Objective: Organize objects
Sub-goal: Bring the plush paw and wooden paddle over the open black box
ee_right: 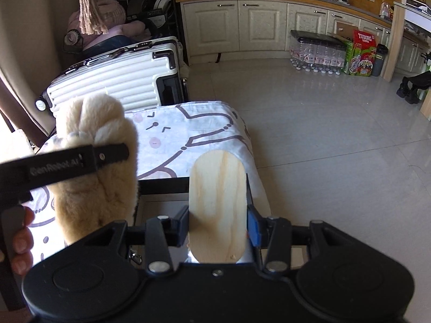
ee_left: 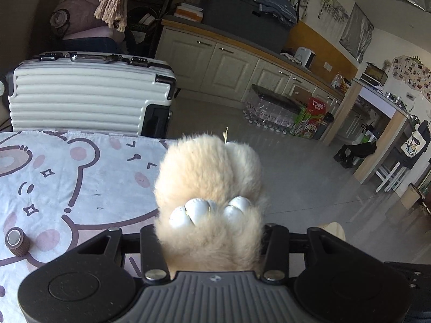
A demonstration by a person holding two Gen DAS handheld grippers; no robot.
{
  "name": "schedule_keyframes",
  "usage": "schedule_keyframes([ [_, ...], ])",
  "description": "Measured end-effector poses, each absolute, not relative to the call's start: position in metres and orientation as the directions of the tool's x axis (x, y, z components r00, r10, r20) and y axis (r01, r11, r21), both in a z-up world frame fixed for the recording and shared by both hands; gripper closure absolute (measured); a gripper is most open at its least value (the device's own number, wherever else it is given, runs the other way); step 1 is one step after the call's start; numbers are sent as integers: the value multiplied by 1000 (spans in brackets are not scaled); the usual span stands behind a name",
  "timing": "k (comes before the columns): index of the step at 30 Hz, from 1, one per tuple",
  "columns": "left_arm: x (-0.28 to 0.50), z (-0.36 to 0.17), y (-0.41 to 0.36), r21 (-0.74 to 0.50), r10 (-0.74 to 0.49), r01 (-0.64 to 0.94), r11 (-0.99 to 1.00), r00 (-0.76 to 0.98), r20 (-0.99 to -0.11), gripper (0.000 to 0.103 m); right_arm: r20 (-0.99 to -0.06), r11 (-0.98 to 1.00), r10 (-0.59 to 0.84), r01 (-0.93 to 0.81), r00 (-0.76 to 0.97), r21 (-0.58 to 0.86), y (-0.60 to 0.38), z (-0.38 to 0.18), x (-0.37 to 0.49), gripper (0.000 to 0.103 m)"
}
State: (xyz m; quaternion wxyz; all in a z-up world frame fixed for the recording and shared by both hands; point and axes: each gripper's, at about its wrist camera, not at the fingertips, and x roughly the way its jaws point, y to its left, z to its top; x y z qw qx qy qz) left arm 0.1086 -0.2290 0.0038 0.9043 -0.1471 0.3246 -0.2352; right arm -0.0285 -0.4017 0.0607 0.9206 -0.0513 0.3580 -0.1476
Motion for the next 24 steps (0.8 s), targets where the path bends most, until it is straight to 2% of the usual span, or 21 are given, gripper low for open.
schedule_keyframes([
  [15, 135, -59, -258, -396, -464, 245, 885, 527, -712, 57, -681, 956, -288, 243, 674, -164, -421, 38, 0, 58],
  [24, 146, -79, -260, -346, -419, 236, 908, 494, -762, 57, -707, 962, -273, 205, 652, -182, -418, 14, 27, 58],
])
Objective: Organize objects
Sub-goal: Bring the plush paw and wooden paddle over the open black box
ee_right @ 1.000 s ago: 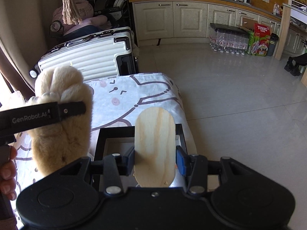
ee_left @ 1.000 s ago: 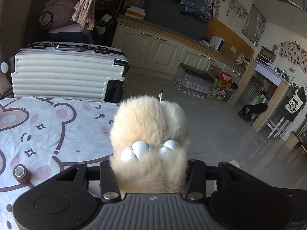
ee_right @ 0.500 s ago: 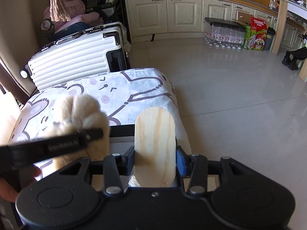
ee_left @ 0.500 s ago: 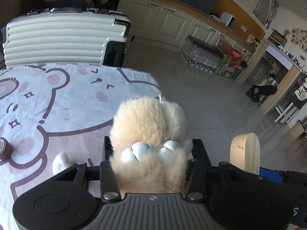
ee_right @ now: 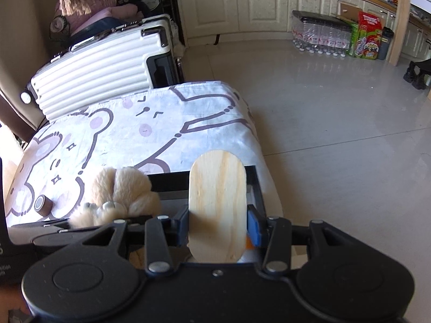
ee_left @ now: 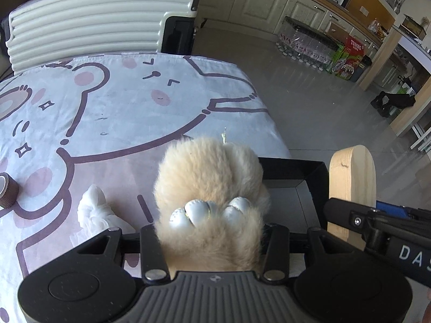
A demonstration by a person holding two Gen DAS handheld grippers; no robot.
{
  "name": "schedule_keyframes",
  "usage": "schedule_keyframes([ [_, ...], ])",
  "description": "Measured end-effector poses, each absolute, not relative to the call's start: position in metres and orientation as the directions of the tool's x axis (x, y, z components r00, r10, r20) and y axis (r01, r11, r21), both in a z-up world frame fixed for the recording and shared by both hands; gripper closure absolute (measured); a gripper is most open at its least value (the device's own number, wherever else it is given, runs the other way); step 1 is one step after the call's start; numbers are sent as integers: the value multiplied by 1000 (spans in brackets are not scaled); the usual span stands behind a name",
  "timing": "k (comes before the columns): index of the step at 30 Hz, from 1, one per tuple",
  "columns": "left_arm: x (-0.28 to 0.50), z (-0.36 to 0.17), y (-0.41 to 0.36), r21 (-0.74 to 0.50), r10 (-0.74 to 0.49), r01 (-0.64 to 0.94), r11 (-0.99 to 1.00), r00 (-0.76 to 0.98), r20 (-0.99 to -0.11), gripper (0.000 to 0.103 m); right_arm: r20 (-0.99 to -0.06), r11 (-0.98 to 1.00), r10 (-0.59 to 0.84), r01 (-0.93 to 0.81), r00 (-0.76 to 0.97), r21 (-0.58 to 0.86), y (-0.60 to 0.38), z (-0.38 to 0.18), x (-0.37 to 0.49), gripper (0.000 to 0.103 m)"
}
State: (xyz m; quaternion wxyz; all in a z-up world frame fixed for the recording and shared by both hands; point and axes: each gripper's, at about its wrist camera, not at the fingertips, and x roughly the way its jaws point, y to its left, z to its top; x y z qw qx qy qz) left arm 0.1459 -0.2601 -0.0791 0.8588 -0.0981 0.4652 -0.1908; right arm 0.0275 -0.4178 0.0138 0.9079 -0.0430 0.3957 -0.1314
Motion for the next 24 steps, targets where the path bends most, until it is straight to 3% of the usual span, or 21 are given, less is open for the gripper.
schedule_keyframes([
  [11, 148, -79, -268, -291, -405, 290, 912, 509, -760, 54, -696, 964, -264, 151, 668, -220, -426, -7, 54, 58],
  [16, 152, -79, -262, -325, -422, 273, 905, 499, -757, 54, -712, 968, -251, 152, 656, -201, -437, -15, 64, 58],
  [24, 153, -79, -259, -350, -431, 253, 902, 497, -753, 51, -749, 952, -284, 82, 599, -295, -441, -39, 76, 59],
])
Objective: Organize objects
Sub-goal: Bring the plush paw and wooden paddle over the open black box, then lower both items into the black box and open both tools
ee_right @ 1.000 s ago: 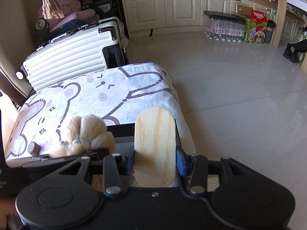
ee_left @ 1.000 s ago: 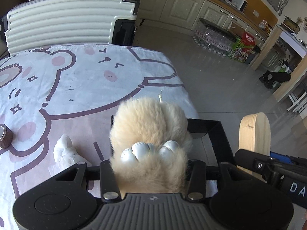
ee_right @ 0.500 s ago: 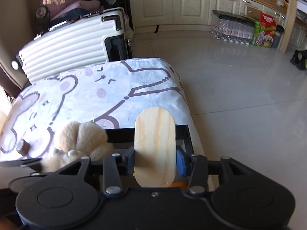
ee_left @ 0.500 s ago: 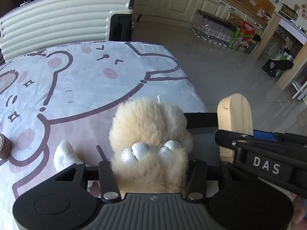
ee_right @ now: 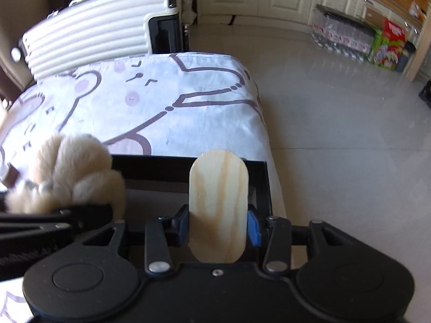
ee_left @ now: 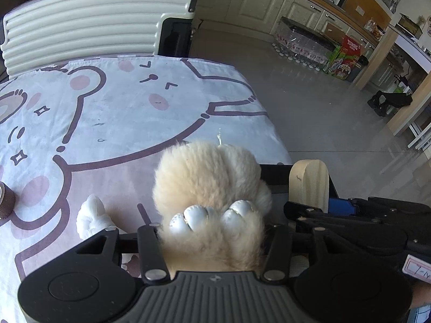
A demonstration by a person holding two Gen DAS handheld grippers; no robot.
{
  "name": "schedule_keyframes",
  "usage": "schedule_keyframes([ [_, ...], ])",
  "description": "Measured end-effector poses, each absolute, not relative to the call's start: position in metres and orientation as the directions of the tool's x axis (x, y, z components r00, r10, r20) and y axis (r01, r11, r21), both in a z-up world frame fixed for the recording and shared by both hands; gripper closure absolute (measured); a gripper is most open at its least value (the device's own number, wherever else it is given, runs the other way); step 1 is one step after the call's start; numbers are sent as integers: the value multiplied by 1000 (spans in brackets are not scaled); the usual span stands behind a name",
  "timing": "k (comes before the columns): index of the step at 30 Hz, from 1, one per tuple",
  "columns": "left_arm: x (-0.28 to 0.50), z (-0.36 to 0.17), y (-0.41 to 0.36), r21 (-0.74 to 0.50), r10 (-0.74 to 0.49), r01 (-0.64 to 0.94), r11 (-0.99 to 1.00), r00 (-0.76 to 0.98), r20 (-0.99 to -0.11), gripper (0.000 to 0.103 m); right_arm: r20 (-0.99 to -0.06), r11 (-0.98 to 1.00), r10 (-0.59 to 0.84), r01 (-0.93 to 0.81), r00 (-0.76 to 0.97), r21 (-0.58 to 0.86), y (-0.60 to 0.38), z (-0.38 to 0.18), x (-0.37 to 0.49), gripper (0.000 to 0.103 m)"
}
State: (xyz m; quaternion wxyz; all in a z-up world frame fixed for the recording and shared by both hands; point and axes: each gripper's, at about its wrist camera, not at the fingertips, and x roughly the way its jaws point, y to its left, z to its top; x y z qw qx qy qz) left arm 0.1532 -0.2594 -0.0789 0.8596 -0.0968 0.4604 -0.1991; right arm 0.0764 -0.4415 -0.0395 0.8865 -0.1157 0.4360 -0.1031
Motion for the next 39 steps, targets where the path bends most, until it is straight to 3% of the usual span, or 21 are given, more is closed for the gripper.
schedule_keyframes([
  [15, 153, -80, -261, -335, -422, 258, 906, 501, -756, 51, -786, 950, -283, 49, 550, -307, -443, -43, 80, 59],
  [24, 150, -77, -257, -346, -420, 238, 908, 494, -761, 48, -805, 982, -185, 78, 563, -171, -446, -30, 82, 59],
  [30, 148, -67, -254, -361, -433, 241, 901, 505, -746, 40, -807, 982, -187, 106, 560, -154, -448, -31, 82, 59],
  [34, 143, -52, -249, -337, -422, 255, 906, 563, -711, 25, -805, 984, -176, 126, 567, -126, -451, -29, 83, 59],
  [39, 142, -37, -239, -317, -410, 262, 911, 628, -661, 23, -815, 986, -167, 102, 555, -133, -443, -32, 86, 59],
])
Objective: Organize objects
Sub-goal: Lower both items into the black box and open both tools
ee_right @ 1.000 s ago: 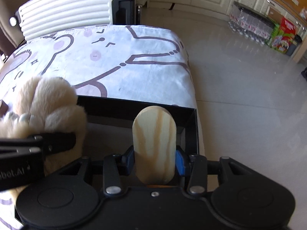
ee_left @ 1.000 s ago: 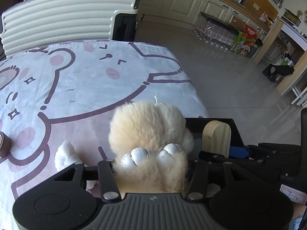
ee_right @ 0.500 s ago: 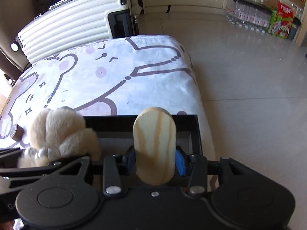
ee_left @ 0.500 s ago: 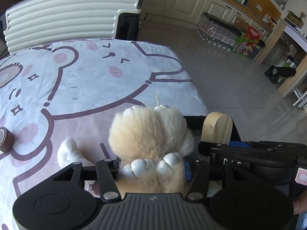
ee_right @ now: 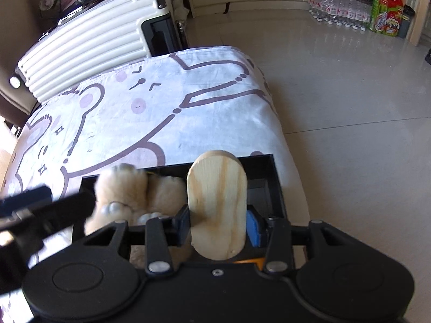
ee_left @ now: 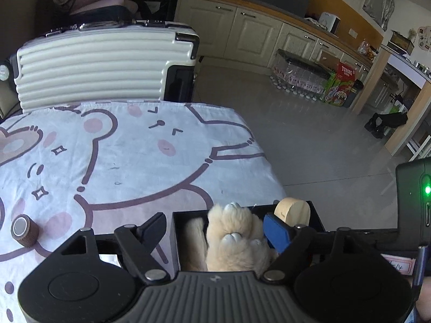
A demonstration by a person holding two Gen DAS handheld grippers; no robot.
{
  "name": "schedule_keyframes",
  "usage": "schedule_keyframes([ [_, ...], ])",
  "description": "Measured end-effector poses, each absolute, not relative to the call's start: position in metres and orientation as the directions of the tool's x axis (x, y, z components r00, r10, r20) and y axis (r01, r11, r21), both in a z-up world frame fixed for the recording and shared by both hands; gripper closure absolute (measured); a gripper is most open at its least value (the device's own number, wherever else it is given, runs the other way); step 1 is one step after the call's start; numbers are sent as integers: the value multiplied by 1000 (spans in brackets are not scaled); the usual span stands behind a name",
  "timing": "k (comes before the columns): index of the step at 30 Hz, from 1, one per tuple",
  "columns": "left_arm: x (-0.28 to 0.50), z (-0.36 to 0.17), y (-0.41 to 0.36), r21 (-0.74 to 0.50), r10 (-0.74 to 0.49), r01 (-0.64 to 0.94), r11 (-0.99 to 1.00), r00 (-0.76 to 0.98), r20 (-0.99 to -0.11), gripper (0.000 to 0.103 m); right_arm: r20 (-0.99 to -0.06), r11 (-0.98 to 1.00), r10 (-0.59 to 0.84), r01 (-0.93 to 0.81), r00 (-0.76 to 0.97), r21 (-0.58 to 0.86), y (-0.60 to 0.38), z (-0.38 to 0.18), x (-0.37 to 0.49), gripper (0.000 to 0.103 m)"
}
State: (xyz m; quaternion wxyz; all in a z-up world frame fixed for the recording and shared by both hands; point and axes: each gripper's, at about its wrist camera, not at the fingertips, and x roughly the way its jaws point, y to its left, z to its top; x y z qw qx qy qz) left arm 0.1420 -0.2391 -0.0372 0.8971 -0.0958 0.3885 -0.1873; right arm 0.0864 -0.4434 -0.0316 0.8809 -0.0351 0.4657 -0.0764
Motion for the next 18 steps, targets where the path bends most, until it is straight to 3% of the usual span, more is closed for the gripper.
schedule_keyframes([
  [8, 154, -53, -227, -261, -332, 206, 943, 598, -729, 22, -843, 982, -184, 65, 505, -175, -431, -45, 93, 59],
  [14, 164, -69, -215, -243, -284, 149, 958, 564, -775, 22, -877, 997, -64, -5, 477, -76, -418, -49, 98, 59],
  [18, 167, -77, -211, -227, -262, 132, 965, 548, -794, 22, -889, 994, -79, -29, 451, -103, -411, -54, 99, 59],
])
